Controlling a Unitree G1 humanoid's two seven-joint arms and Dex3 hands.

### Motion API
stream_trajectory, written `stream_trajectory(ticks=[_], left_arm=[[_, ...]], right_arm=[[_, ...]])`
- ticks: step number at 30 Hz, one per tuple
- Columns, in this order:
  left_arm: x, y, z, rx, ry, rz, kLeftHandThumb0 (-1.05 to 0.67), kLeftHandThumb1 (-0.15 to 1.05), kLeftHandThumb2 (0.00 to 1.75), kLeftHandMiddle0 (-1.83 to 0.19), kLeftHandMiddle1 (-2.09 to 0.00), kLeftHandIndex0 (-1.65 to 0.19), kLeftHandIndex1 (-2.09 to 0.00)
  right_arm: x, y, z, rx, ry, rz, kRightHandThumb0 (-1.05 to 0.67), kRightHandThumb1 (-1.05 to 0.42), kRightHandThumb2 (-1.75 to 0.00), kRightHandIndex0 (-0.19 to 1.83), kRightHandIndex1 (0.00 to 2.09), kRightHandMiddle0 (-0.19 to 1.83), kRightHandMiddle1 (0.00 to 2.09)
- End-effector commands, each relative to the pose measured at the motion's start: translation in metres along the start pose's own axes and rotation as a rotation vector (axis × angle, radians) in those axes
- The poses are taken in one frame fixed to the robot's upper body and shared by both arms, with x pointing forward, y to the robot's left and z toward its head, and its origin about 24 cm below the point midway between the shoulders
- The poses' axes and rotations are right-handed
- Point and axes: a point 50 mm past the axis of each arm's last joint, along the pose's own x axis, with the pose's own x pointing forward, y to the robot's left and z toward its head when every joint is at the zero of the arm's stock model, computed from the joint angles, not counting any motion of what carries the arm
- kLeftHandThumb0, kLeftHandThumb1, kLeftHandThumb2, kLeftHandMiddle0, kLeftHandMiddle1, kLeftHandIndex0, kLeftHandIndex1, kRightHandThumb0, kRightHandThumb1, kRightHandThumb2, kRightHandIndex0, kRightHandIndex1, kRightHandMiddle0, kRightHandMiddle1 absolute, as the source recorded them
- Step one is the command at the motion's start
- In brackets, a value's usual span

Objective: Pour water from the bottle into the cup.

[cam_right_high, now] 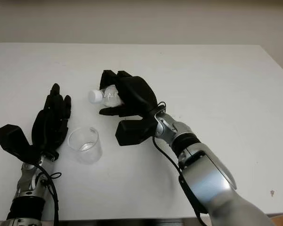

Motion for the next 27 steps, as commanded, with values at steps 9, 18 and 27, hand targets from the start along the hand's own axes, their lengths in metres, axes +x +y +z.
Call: stream_trajectory(ticks=[9,18,27], left_arm=[[-0.003,-0.002,-0.014,-0.016,0.044,0.0,-0.69,1.05,0.54,0.12,-0.05,0.14,-0.05],[-0.003,-0.004,-0.015,-0.031,0.043,0.005,-0.69,1.05,0.53,0.11,-0.05,0.14,-0.05],[-0.004,-0.004,-0.017,-0.038,0.039,0.018,-0.69,1.05,0.54,0.11,-0.06,0.13,-0.06]], right_arm=[[0.013,-0.012,0.01,-0.204,-0.173,-0.032,-0.46,-1.05,-0.26,1.19,2.09,0.85,2.09],[0.017,-0.015,0.02,-0.308,-0.305,-0.102,-0.48,-1.05,-0.18,1.22,2.09,0.9,2.09],[0.021,-0.02,0.025,-0.376,-0.378,-0.194,-0.49,-1.05,-0.22,1.24,2.09,0.92,2.09]])
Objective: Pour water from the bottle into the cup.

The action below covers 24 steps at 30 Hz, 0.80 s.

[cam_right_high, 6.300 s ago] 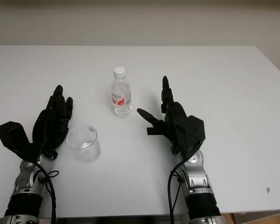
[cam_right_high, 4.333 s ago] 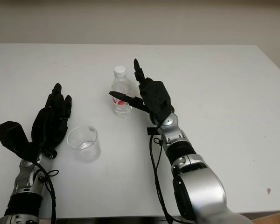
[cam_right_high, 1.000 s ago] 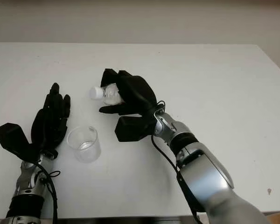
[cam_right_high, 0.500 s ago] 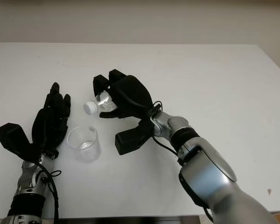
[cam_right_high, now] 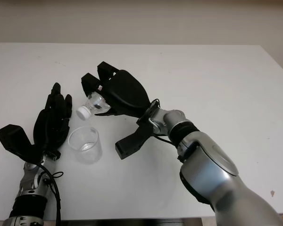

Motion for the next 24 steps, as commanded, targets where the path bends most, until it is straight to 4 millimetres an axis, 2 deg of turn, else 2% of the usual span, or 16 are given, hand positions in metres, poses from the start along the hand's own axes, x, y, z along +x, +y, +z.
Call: stream_trajectory(ticks=[1,5,10,13,15,17,19,24], left_arm=[[-0.007,0.0,-0.014,-0.023,0.052,0.018,-0.69,1.05,0.54,0.1,-0.06,0.13,-0.06],[-0.006,-0.001,-0.015,-0.025,0.053,0.018,-0.69,1.05,0.54,0.09,-0.06,0.12,-0.06],[-0.006,-0.001,-0.015,-0.029,0.051,0.01,-0.69,1.05,0.54,0.1,-0.05,0.14,-0.05],[-0.005,-0.001,-0.016,-0.032,0.05,0.005,-0.69,1.05,0.54,0.11,-0.05,0.14,-0.05],[-0.005,-0.001,-0.016,-0.038,0.051,0.005,-0.69,1.05,0.53,0.11,-0.05,0.15,-0.05],[-0.005,-0.002,-0.016,-0.033,0.05,0.006,-0.69,1.05,0.53,0.11,-0.05,0.15,-0.05],[-0.004,-0.002,-0.015,-0.031,0.047,0.007,-0.7,1.05,0.53,0.11,-0.05,0.15,-0.05],[-0.003,-0.003,-0.015,-0.034,0.048,0.007,-0.7,1.05,0.53,0.12,-0.05,0.15,-0.05]], right_arm=[[0.013,-0.011,-0.003,-0.062,-0.05,-0.054,-0.5,-1.05,-0.22,1.23,2.09,0.92,2.09],[0.013,-0.014,-0.003,-0.14,-0.113,-0.094,-0.5,-1.05,-0.24,1.21,2.09,0.9,2.09],[0.012,-0.017,-0.004,-0.2,-0.181,-0.12,-0.51,-1.05,-0.25,1.16,2.09,0.72,2.09],[0.013,-0.018,-0.004,-0.239,-0.223,-0.127,-0.51,-1.05,-0.27,1.15,2.09,0.7,2.09],[0.013,-0.019,-0.004,-0.266,-0.253,-0.134,-0.5,-1.05,-0.2,1.15,2.09,0.61,2.09],[0.013,-0.021,-0.004,-0.283,-0.284,-0.145,-0.51,-1.05,-0.12,1.11,2.09,0.49,1.93],[0.014,-0.022,-0.005,-0.302,-0.313,-0.148,-0.51,-1.05,-0.08,1.07,2.09,0.47,1.81],[0.015,-0.024,-0.005,-0.331,-0.342,-0.159,-0.51,-1.05,-0.1,1.06,2.09,0.47,1.87]])
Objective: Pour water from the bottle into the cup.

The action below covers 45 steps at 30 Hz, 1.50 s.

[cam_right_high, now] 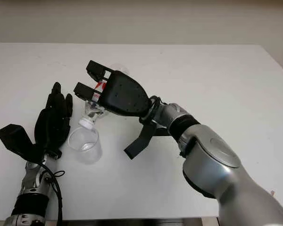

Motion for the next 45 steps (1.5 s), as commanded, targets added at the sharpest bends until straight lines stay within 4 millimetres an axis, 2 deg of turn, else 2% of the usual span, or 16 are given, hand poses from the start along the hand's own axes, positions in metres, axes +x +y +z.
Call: stream_trajectory(ticks=[1,3,14,18,20,24,27,35,40,45], left_arm=[[-0.006,0.0,-0.014,-0.023,0.054,0.012,-0.7,1.05,0.53,0.12,-0.05,0.15,-0.05],[-0.006,0.0,-0.014,-0.027,0.054,0.009,-0.7,1.05,0.53,0.13,-0.05,0.16,-0.04],[-0.005,0.0,-0.014,-0.033,0.054,0.006,-0.69,1.05,0.52,0.14,-0.05,0.17,-0.04],[-0.006,0.0,-0.014,-0.025,0.048,-0.001,-0.69,1.05,0.53,0.15,-0.05,0.17,-0.04],[-0.006,0.0,-0.014,-0.029,0.05,0.001,-0.69,1.05,0.53,0.15,-0.05,0.17,-0.04],[-0.006,0.0,-0.014,-0.032,0.054,0.008,-0.69,1.05,0.53,0.14,-0.05,0.17,-0.05],[-0.007,0.001,-0.015,-0.025,0.056,0.005,-0.69,1.05,0.53,0.15,-0.05,0.17,-0.05],[-0.008,0.001,-0.014,-0.017,0.056,0.011,-0.7,1.05,0.53,0.13,-0.06,0.16,-0.05],[-0.009,0.002,-0.014,-0.019,0.058,0.006,-0.69,1.05,0.54,0.13,-0.06,0.16,-0.05],[-0.009,0.002,-0.014,-0.023,0.065,0.011,-0.7,1.05,0.52,0.13,-0.05,0.16,-0.05]], right_arm=[[0.007,-0.006,-0.007,-0.037,-0.025,-0.035,-0.51,-1.05,-0.1,1.05,2.09,0.45,1.86],[0.008,-0.006,-0.007,-0.047,-0.034,-0.04,-0.5,-1.05,-0.14,1.07,2.09,0.47,1.93],[0.008,-0.004,-0.002,-0.031,-0.012,-0.058,-0.49,-1.05,-0.25,1.12,2.09,0.53,2.09],[0.008,-0.003,-0.002,-0.022,0.0,-0.058,-0.48,-1.05,-0.22,1.12,2.09,0.46,2.08],[0.009,-0.003,-0.002,-0.011,0.022,-0.055,-0.5,-1.05,-0.28,1.14,2.09,0.6,2.09],[0.008,-0.002,0.0,0.138,0.166,-0.07,-0.51,-1.05,-0.28,1.17,2.09,0.85,2.09],[0.008,-0.003,0.0,0.269,0.266,-0.073,-0.48,-1.05,-0.28,1.2,2.09,0.94,2.09],[0.001,0.0,-0.003,0.397,0.411,-0.006,-0.45,-1.05,-0.22,1.25,2.09,0.95,2.09],[-0.004,0.001,-0.005,0.517,0.531,0.002,-0.45,-1.05,-0.29,1.32,2.09,0.98,2.09],[-0.007,0.0,-0.007,0.627,0.626,-0.003,-0.43,-1.05,-0.27,1.33,2.09,0.97,2.09]])
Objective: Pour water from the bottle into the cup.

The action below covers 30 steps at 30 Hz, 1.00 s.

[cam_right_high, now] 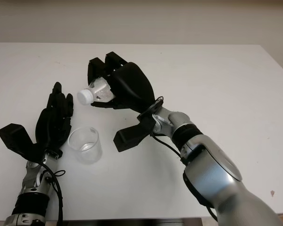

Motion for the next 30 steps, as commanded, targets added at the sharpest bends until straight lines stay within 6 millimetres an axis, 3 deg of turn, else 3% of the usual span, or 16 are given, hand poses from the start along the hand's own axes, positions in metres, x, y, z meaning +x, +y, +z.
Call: stream_trajectory(ticks=[1,9,18,25,30], left_arm=[[-0.009,0.003,-0.015,-0.019,0.058,0.019,-0.7,1.05,0.52,0.14,-0.05,0.16,-0.05],[-0.01,0.002,-0.015,-0.016,0.062,0.02,-0.7,1.05,0.53,0.14,-0.05,0.16,-0.05],[-0.01,0.001,-0.015,-0.013,0.069,0.01,-0.7,1.05,0.53,0.15,-0.05,0.16,-0.06],[-0.009,0.001,-0.015,-0.015,0.068,0.007,-0.69,1.05,0.54,0.15,-0.05,0.15,-0.06],[-0.009,0.001,-0.015,-0.003,0.072,0.003,-0.7,1.05,0.55,0.16,-0.05,0.16,-0.05]], right_arm=[[0.004,-0.004,0.003,0.057,0.011,-0.033,-0.43,-1.05,-0.26,1.33,2.09,0.97,2.09],[0.006,-0.014,-0.008,0.346,0.194,-0.02,-0.39,-1.05,-0.28,1.4,2.09,1.04,2.09],[0.007,-0.041,-0.023,0.627,0.329,-0.011,-0.35,-1.05,-0.34,1.38,2.09,1.05,2.09],[-0.004,-0.06,-0.035,0.799,0.435,-0.012,-0.35,-1.05,-0.37,1.37,2.09,1.08,2.09],[-0.02,-0.074,-0.045,0.895,0.602,-0.037,-0.37,-1.05,-0.36,1.4,2.09,1.02,2.09]])
